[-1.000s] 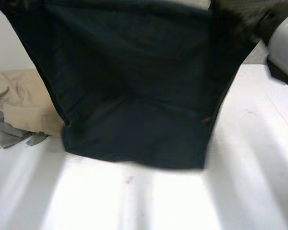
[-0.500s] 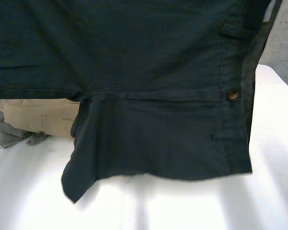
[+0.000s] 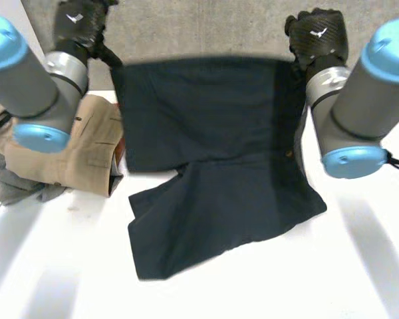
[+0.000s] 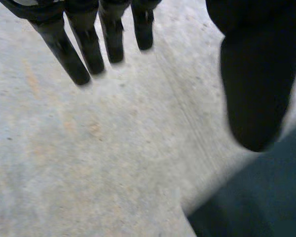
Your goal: Fold the laundry.
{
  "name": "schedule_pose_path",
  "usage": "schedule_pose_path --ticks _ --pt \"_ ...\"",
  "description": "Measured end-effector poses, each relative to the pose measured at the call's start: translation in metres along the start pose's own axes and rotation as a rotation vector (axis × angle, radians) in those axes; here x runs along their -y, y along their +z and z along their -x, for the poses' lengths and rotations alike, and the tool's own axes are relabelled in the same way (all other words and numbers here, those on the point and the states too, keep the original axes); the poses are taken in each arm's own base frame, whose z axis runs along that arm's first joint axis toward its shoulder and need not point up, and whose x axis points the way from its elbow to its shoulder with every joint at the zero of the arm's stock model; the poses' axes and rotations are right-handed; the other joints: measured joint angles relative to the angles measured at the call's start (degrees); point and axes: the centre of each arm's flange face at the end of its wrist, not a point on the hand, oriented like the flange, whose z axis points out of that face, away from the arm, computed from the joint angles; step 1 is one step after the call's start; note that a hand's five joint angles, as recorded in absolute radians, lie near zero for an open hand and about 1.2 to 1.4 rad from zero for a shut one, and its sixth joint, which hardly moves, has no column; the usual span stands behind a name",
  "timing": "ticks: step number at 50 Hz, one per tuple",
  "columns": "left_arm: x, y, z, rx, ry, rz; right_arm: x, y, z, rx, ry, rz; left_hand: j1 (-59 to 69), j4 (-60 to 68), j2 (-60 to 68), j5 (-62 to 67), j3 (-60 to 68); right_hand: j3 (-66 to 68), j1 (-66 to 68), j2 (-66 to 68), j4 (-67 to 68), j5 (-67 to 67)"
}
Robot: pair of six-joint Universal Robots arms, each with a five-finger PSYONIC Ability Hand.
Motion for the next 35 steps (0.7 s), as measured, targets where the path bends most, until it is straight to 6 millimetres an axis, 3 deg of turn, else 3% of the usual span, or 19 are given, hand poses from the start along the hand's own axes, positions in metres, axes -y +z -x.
schedule_pose_path --ticks 1,8,16,21,27,32,35 --pt "-0.007 0.001 -0.004 -0.012 0.017 0.007 -0.006 0.002 0.004 -0.006 -0.031 0.000 -8.9 -12.8 -12.7 -12.0 -12.9 -6.1 -5.9 -6.0 -6.3 -5.7" --pt "-0.014 -0.007 -0.014 -0.024 0.086 0.045 -0.013 -0.003 0.007 0.012 -0.122 0.058 -8.9 -14.2 -14.4 -13.1 -14.4 -11.9 -9.0 -10.3 -12.2 -10.0" --pt "0.005 -0.057 -0.021 -0.037 0.131 0.155 -0.007 -0.046 -0.007 0.195 -0.159 0.262 -8.9 -14.2 -14.5 -13.1 -14.4 -11.9 -9.0 -10.3 -12.2 -9.9" --pt "0.011 -0.117 -0.038 -0.112 0.161 0.298 -0.018 -0.087 -0.014 0.360 -0.183 0.440 -8.9 -14.2 -14.5 -13.1 -14.4 -7.8 -5.7 -6.1 -8.3 -6.2" --pt "0.008 -0.216 -0.069 -0.281 0.203 0.504 -0.044 -0.131 -0.019 0.515 -0.216 0.596 -6.7 -13.4 -13.1 -12.4 -13.6 3.7 6.1 5.3 3.3 5.3" --pt "0.001 -0.277 -0.086 -0.402 0.219 0.605 -0.069 -0.151 -0.018 0.589 -0.230 0.617 3.8 -2.7 -3.1 -2.7 -3.7 4.8 6.9 6.4 4.7 6.7" --pt "-0.003 -0.298 -0.091 -0.445 0.221 0.637 -0.084 -0.155 -0.017 0.604 -0.232 0.599 4.7 -1.3 -1.9 -1.3 -2.3 4.8 6.9 6.4 4.7 6.9"
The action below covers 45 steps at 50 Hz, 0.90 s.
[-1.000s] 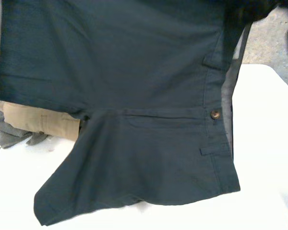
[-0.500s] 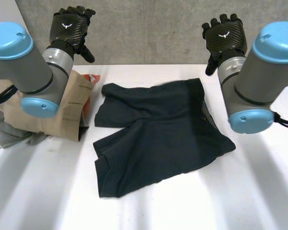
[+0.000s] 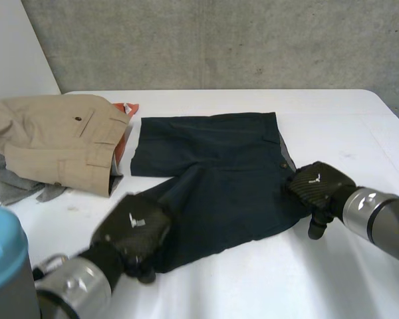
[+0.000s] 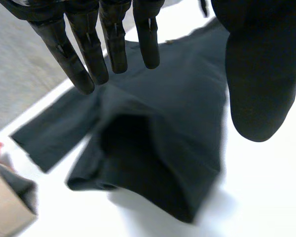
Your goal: Fold the laundry.
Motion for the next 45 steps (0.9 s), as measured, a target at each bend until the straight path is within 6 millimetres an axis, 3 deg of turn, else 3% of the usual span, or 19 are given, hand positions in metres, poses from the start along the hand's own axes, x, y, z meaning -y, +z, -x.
schedule_pose_path --ticks 7,13,21,31,34,36,38,39,43,45 --pt "-0.020 0.004 -0.010 -0.009 -0.010 0.057 -0.025 0.020 0.002 -0.024 -0.007 -0.065 -4.6 -5.3 -4.6 -5.9 -4.6 0.0 0.0 0.0 0.0 0.0" --pt "-0.028 0.041 0.010 0.091 -0.026 0.089 -0.042 0.044 0.002 -0.065 -0.001 -0.101 -7.1 -7.5 -7.2 -8.6 -7.0 4.8 5.2 5.2 4.6 4.3" --pt "-0.035 0.064 0.017 0.117 0.033 0.113 -0.047 0.057 -0.002 -0.118 0.021 -0.134 -5.3 -5.6 -5.3 -5.4 -5.6 37.9 32.1 38.1 37.8 36.8" --pt "-0.046 0.073 0.007 0.090 0.170 0.113 -0.046 0.059 -0.003 -0.144 0.078 -0.131 -0.3 -0.3 -0.3 -0.2 -0.4 39.4 33.2 38.3 39.4 38.4" --pt "-0.049 0.073 0.002 0.074 0.190 0.115 -0.046 0.056 -0.001 -0.130 0.088 -0.114 12.3 10.8 11.6 10.5 10.8 39.4 33.2 38.3 39.5 38.6" --pt "-0.049 0.072 0.000 0.065 0.192 0.114 -0.045 0.054 0.002 -0.117 0.094 -0.099 32.7 30.6 31.8 29.9 30.5 39.4 33.2 38.3 39.5 38.6" --pt "-0.049 0.072 -0.001 0.061 0.189 0.112 -0.045 0.053 0.003 -0.111 0.096 -0.093 32.7 30.6 31.8 29.9 30.5 39.4 33.2 38.3 39.5 38.6" --pt "-0.049 0.071 -0.001 0.062 0.184 0.109 -0.044 0.048 0.004 -0.097 0.101 -0.076 42.1 42.8 43.2 41.8 42.7 39.4 33.2 38.3 39.5 38.6" --pt "-0.046 0.067 0.000 0.073 0.167 0.104 -0.042 0.041 0.006 -0.082 0.106 -0.050 42.1 43.8 44.1 42.0 43.6 39.4 33.2 38.3 39.5 38.6" --pt "-0.041 0.058 0.003 0.084 0.147 0.101 -0.038 0.028 0.007 -0.062 0.107 -0.008 42.1 43.8 44.1 42.0 43.6 39.4 33.2 38.3 39.5 38.6"
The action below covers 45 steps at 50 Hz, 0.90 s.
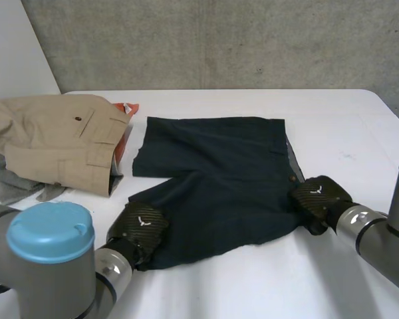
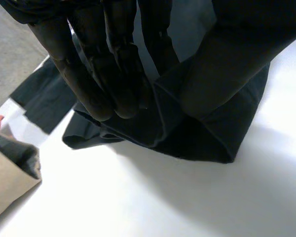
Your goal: Fold the laundry.
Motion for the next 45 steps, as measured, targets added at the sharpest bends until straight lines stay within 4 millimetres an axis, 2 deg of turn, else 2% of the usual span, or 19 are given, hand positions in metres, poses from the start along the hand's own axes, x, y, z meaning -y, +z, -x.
schedule_pose_path --ticks 1,2,4,6,7,9,10,12,15,17,20,25,27,32,34,35,39,43,45 --pt "0.001 -0.003 0.001 0.001 -0.004 0.000 0.000 -0.002 0.000 0.003 -0.001 0.005 0.0 0.0 0.0 0.0 0.0 0.0 0.0 0.0 0.0 0.0" --pt "0.003 -0.012 0.002 -0.002 -0.013 0.004 0.003 -0.014 0.000 0.021 -0.011 0.044 0.0 0.0 0.0 0.0 0.0 0.0 0.0 0.0 0.0 0.0" --pt "0.005 -0.022 0.003 -0.013 -0.019 0.012 0.005 -0.024 0.000 0.039 -0.024 0.077 0.0 0.0 0.0 0.0 0.0 0.0 0.0 0.0 0.0 0.0" --pt "0.005 -0.036 0.003 -0.041 -0.022 0.033 0.007 -0.041 -0.001 0.072 -0.049 0.134 0.0 0.1 0.0 0.0 0.0 0.0 0.0 0.0 0.0 0.0" --pt "0.005 -0.050 0.001 -0.075 -0.023 0.058 0.008 -0.056 -0.001 0.111 -0.074 0.189 0.0 0.1 0.0 0.0 0.0 0.0 0.0 0.0 0.0 0.0" --pt "0.005 -0.065 0.000 -0.119 -0.022 0.094 0.008 -0.069 -0.001 0.149 -0.097 0.236 0.0 0.1 0.0 0.0 0.0 0.0 0.0 0.0 0.0 0.0" --pt "0.004 -0.075 -0.001 -0.150 -0.021 0.119 0.008 -0.085 0.000 0.212 -0.129 0.300 0.0 0.1 0.0 0.0 0.0 0.0 0.0 0.0 0.1 0.0" --pt "0.004 -0.089 -0.003 -0.201 -0.019 0.163 0.009 -0.100 0.000 0.285 -0.166 0.355 0.0 0.2 0.0 0.0 0.0 0.1 0.0 0.0 0.1 0.0" --pt "0.006 -0.100 -0.004 -0.266 -0.018 0.221 0.013 -0.110 -0.002 0.364 -0.211 0.384 0.0 0.2 0.1 0.0 0.0 0.1 0.0 0.3 0.2 0.0" --pt "0.010 -0.099 -0.002 -0.279 -0.020 0.234 0.015 -0.109 -0.004 0.379 -0.220 0.380 0.0 0.2 0.1 0.0 0.2 0.1 0.0 0.3 0.2 0.0" --pt "0.023 -0.079 0.007 -0.255 -0.032 0.211 0.021 -0.096 -0.012 0.350 -0.193 0.345 0.0 0.2 0.2 0.0 0.2 0.1 1.5 0.3 0.2 0.1" --pt "0.052 -0.019 0.033 -0.127 -0.054 0.091 0.032 -0.061 -0.030 0.225 -0.077 0.260 0.0 0.2 0.2 0.0 0.2 0.1 1.6 0.3 0.2 0.2" --pt "0.066 0.013 0.048 -0.049 -0.065 0.018 0.037 -0.038 -0.043 0.132 0.006 0.203 0.0 0.2 0.2 0.0 0.2 0.1 1.6 0.3 0.2 0.2" --pt "0.091 0.077 0.075 0.097 -0.091 -0.109 0.041 0.002 -0.066 -0.045 0.089 0.104 0.0 0.2 0.2 0.0 0.2 0.1 1.6 0.3 0.2 0.3" --pt "0.095 0.093 0.080 0.125 -0.097 -0.132 0.041 0.010 -0.071 -0.085 0.088 0.085 0.0 0.2 0.2 0.0 0.2 0.1 1.6 0.3 0.2 0.3" --pt "0.098 0.110 0.083 0.151 -0.101 -0.154 0.040 0.020 -0.076 -0.136 0.079 0.062 0.0 0.2 0.2 0.0 0.2 0.1 1.6 0.3 0.2 0.3" --pt "0.100 0.147 0.085 0.203 -0.108 -0.192 0.039 0.041 -0.085 -0.240 0.040 0.012 0.0 0.2 0.2 0.0 0.2 0.1 1.6 0.3 0.2 0.3" --pt "0.099 0.174 0.086 0.260 -0.121 -0.218 0.037 0.060 -0.092 -0.330 -0.004 -0.046 -0.1 0.1 0.1 -0.1 0.1 0.1 1.6 0.3 0.2 0.3" --pt "0.101 0.183 0.087 0.279 -0.131 -0.242 0.036 0.068 -0.093 -0.363 -0.020 -0.072 -5.4 -5.8 -6.7 -4.8 -5.5 0.1 1.6 0.3 0.2 0.5"
